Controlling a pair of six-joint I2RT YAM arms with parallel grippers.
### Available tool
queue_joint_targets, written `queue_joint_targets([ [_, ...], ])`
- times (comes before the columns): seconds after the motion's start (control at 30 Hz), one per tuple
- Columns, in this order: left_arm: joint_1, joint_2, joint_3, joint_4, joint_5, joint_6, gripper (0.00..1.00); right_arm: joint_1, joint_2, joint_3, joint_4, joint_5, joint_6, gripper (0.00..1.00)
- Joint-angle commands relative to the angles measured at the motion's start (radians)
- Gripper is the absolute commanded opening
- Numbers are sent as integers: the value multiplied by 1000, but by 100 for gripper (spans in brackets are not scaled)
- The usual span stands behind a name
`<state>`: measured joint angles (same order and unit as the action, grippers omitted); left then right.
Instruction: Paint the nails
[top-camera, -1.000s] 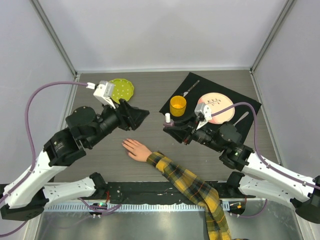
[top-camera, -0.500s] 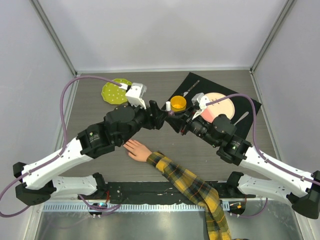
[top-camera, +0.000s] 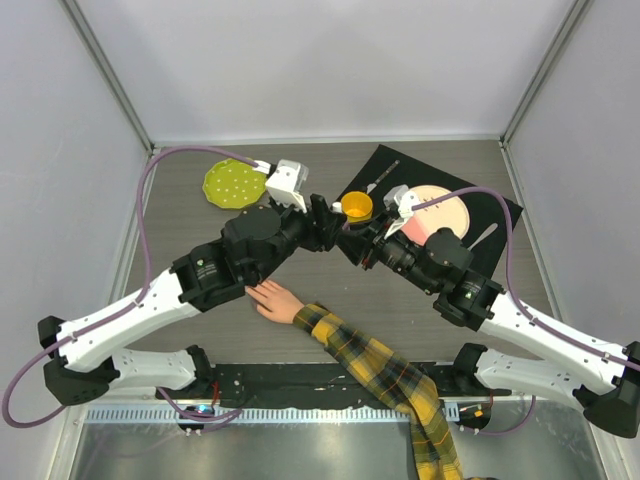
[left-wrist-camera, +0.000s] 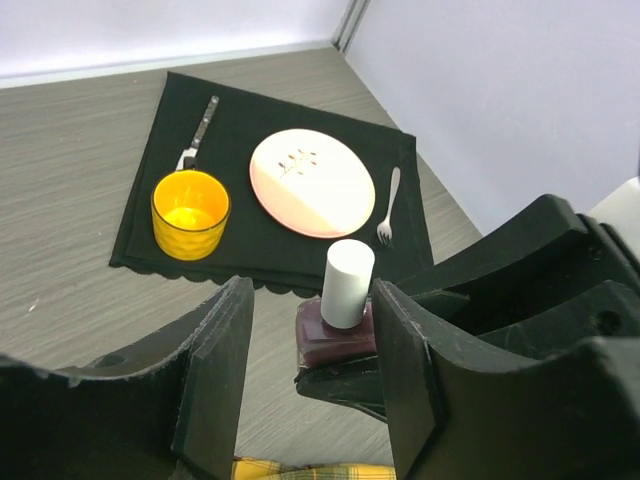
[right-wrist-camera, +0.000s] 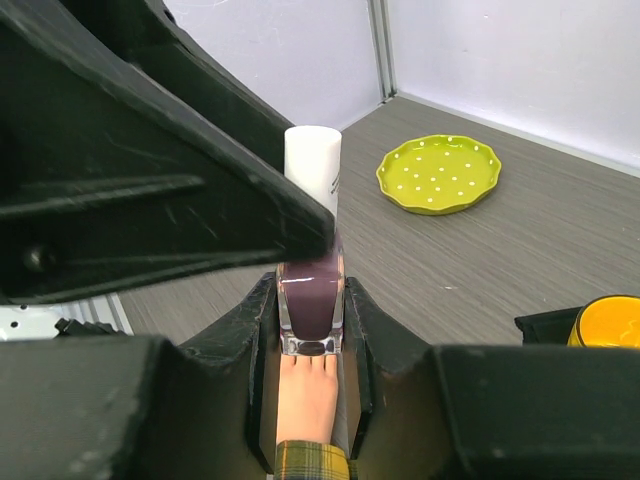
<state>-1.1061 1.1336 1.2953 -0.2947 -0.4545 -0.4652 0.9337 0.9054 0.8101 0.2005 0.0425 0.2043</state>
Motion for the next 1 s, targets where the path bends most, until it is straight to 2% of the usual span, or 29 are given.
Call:
queue_joint_targets([
  [0.0, -3, 2, 39, 58, 13, 11, 53, -3, -17, 46, 50, -1, -13, 1],
  [0.23, -3, -11, 22, 86, 31, 11, 48, -1, -29, 41, 53, -24, -8, 1],
  [0.47, -3, -29, 12, 89, 34, 8, 53, 1, -22, 40, 53, -29, -6, 1],
  [0.6, -3, -32, 16, 95, 30, 16, 47, -1, -20, 40, 56, -29, -3, 1],
  [0.93, -3, -23, 15, 86, 59, 7, 43, -1, -20, 41, 74, -73, 3, 1],
  [0.97, -3, -23, 16, 86, 62, 8, 40, -1, -23, 43, 76, -76, 3, 1],
])
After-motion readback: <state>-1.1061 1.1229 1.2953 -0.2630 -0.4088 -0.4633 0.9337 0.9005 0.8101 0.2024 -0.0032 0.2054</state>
